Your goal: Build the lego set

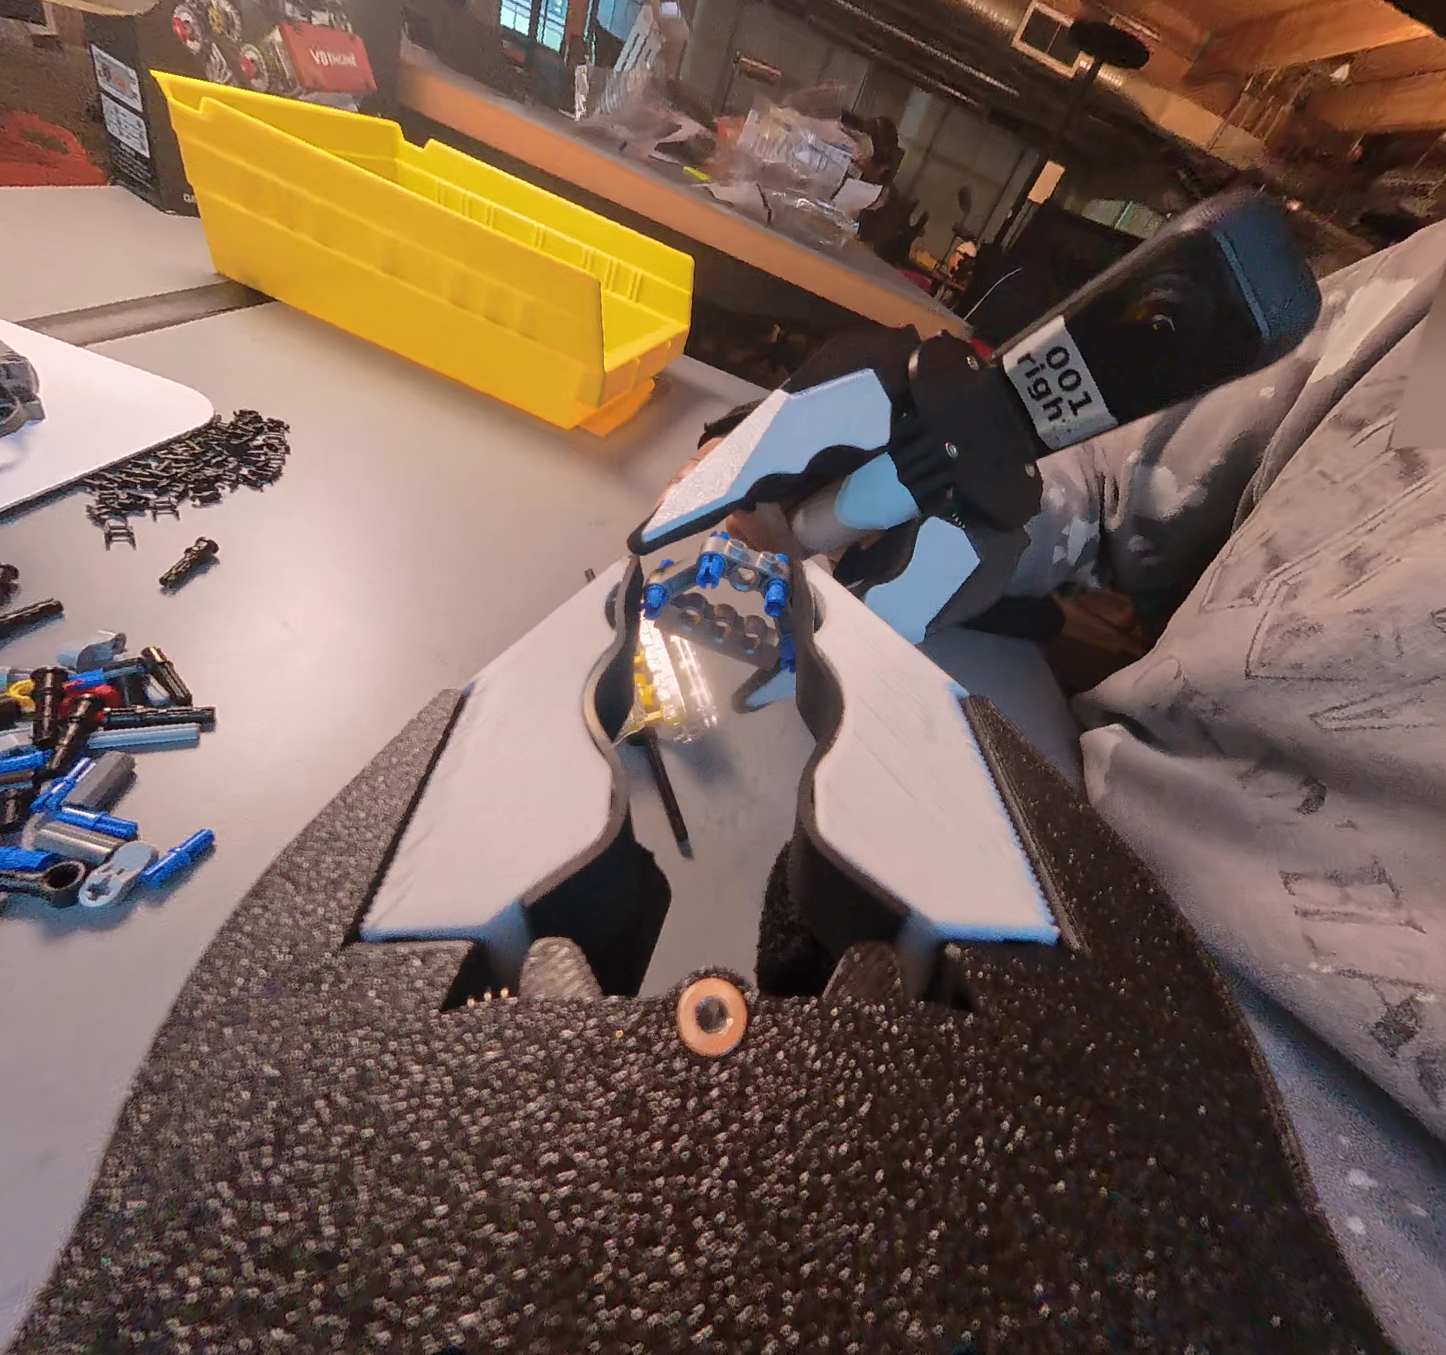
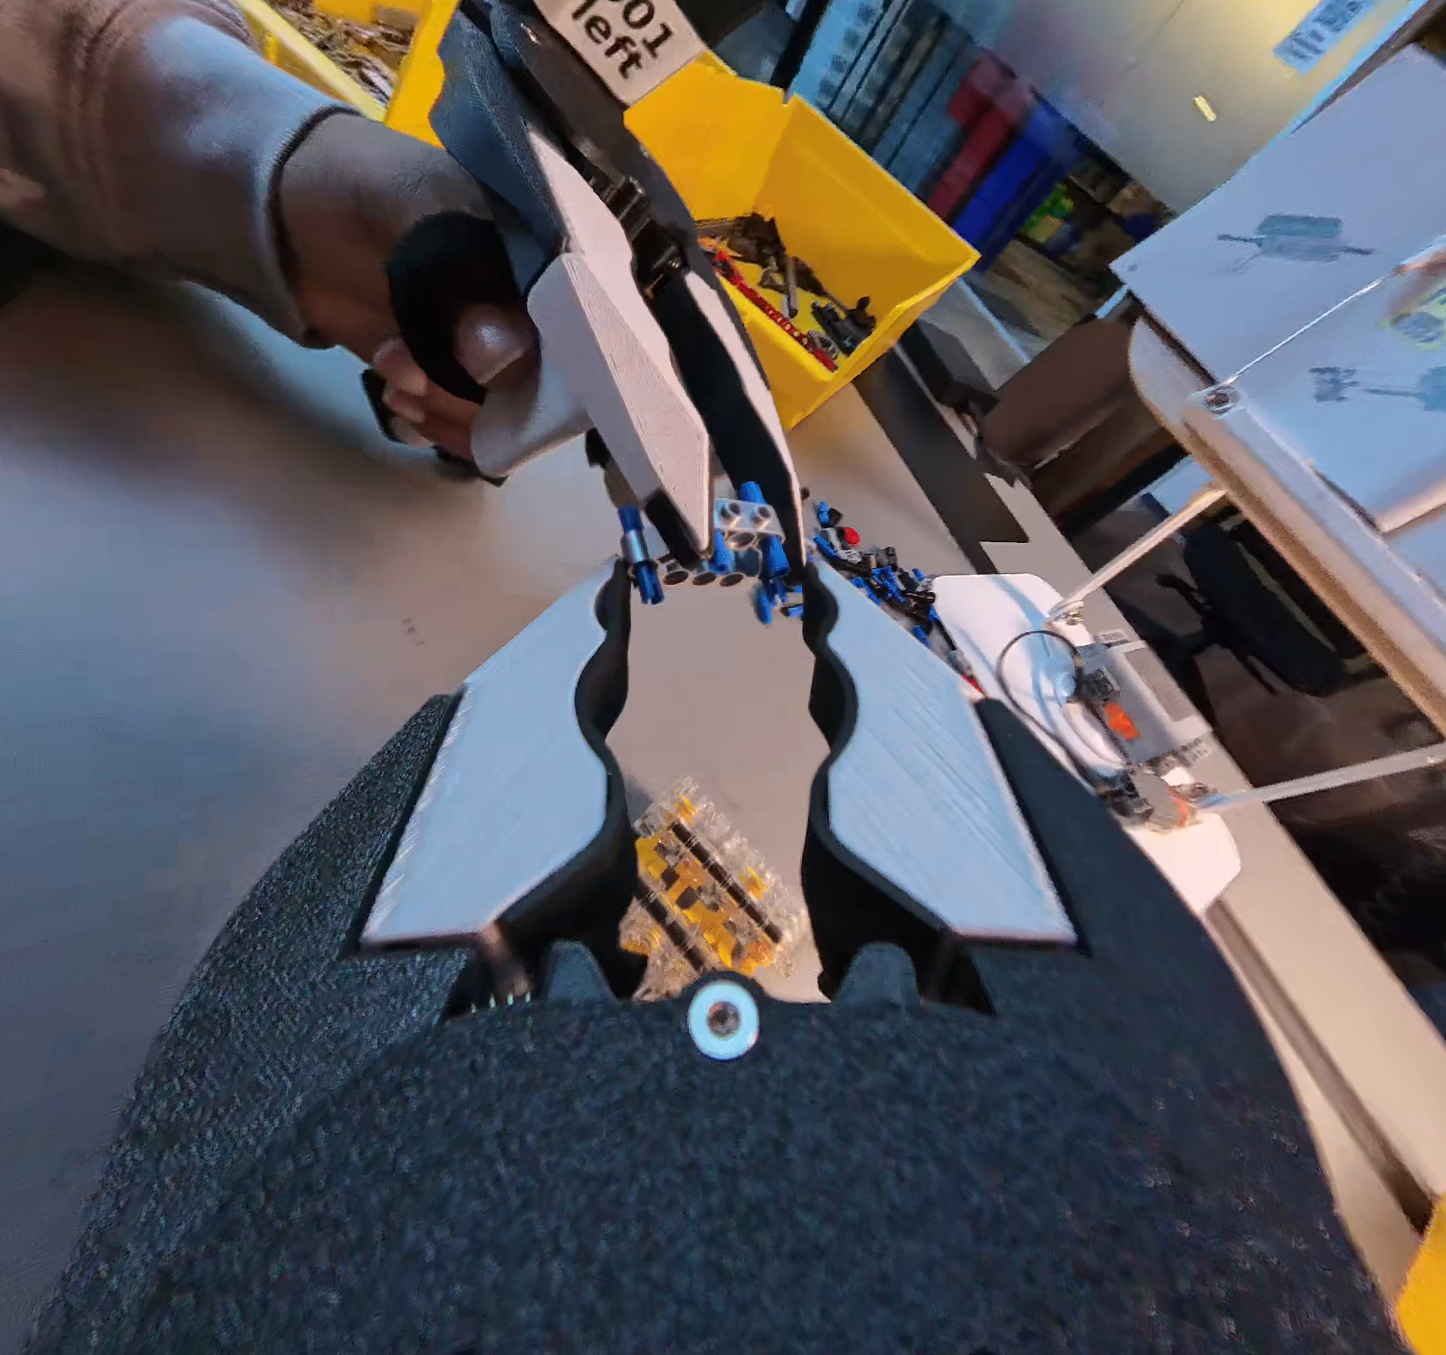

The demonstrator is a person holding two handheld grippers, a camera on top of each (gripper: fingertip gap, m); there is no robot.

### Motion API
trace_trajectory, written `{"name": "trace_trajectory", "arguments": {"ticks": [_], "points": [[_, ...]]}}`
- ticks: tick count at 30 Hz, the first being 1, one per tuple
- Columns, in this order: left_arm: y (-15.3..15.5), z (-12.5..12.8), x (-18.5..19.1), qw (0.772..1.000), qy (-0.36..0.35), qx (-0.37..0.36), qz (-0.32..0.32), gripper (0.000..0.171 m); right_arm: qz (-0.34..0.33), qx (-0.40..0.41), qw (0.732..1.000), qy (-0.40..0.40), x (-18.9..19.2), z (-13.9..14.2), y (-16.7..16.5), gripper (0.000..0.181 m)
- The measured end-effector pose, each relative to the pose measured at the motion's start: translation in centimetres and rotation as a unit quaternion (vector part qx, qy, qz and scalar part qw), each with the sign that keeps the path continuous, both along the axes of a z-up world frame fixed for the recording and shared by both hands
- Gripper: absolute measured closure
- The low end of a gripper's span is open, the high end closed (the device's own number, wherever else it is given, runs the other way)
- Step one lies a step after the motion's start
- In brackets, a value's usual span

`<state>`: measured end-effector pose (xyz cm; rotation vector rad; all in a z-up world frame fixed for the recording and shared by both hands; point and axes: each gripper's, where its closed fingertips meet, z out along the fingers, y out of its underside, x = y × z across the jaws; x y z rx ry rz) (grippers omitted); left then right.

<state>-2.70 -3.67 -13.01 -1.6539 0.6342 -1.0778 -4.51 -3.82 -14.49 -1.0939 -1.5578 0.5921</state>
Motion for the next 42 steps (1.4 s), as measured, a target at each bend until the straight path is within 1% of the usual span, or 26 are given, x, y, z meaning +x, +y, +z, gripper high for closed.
{"name": "trace_trajectory", "arguments": {"ticks": [2, 4, 6, 9, 11, 15, 18, 22, 29, 33, 39, 42], "points": [[-0.2, 0.2, 0.0, 1.000, -0.007, 0.000, -0.005, 0.135, 0.004, 0.056, 0.998, 0.001, 0.0, 0.3, -0.2, 0.144], [-0.2, -0.3, 0.0, 1.000, 0.012, -0.001, -0.008, 0.135, 0.011, 0.077, 0.997, -0.004, 0.1, 0.1, -0.3, 0.144], [-0.4, -1.1, 0.0, 0.999, 0.041, -0.009, -0.014, 0.135, 0.021, 0.090, 0.996, -0.014, 0.1, -0.6, -0.2, 0.144], [-0.6, -2.7, -0.2, 0.994, 0.108, -0.014, -0.021, 0.135, 0.042, 0.153, 0.987, -0.038, -0.1, -1.9, -0.3, 0.145], [-0.8, -3.3, -0.3, 0.990, 0.139, -0.013, -0.023, 0.134, 0.059, 0.174, 0.982, -0.046, -0.2, -2.5, -0.5, 0.145], [-1.1, -4.0, -0.5, 0.984, 0.177, -0.016, -0.028, 0.133, 0.079, 0.185, 0.979, -0.042, -0.4, -2.6, -0.5, 0.145], [-1.4, -4.2, -0.6, 0.981, 0.192, -0.018, -0.037, 0.133, 0.092, 0.185, 0.978, -0.037, -0.5, -2.6, -0.8, 0.145], [-1.6, -4.7, -0.7, 0.973, 0.226, -0.019, -0.043, 0.134, 0.103, 0.195, 0.974, -0.046, -0.6, -3.1, -1.1, 0.145], [-1.0, -6.4, -1.5, 0.950, 0.308, -0.040, -0.017, 0.134, 0.093, 0.198, 0.972, -0.092, -0.6, -4.5, -0.7, 0.146], [-1.2, -7.2, -1.7, 0.942, 0.331, -0.045, -0.029, 0.134, 0.098, 0.200, 0.968, -0.112, -0.6, -5.1, -1.0, 0.147], [-2.0, -8.4, -1.2, 0.943, 0.320, -0.066, -0.061, 0.134, 0.126, 0.200, 0.958, -0.163, 0.0, -6.2, -1.7, 0.147], [-2.1, -8.8, -1.2, 0.941, 0.321, -0.077, -0.067, 0.134, 0.144, 0.166, 0.958, -0.185, 0.2, -6.3, -2.1, 0.147]]}}
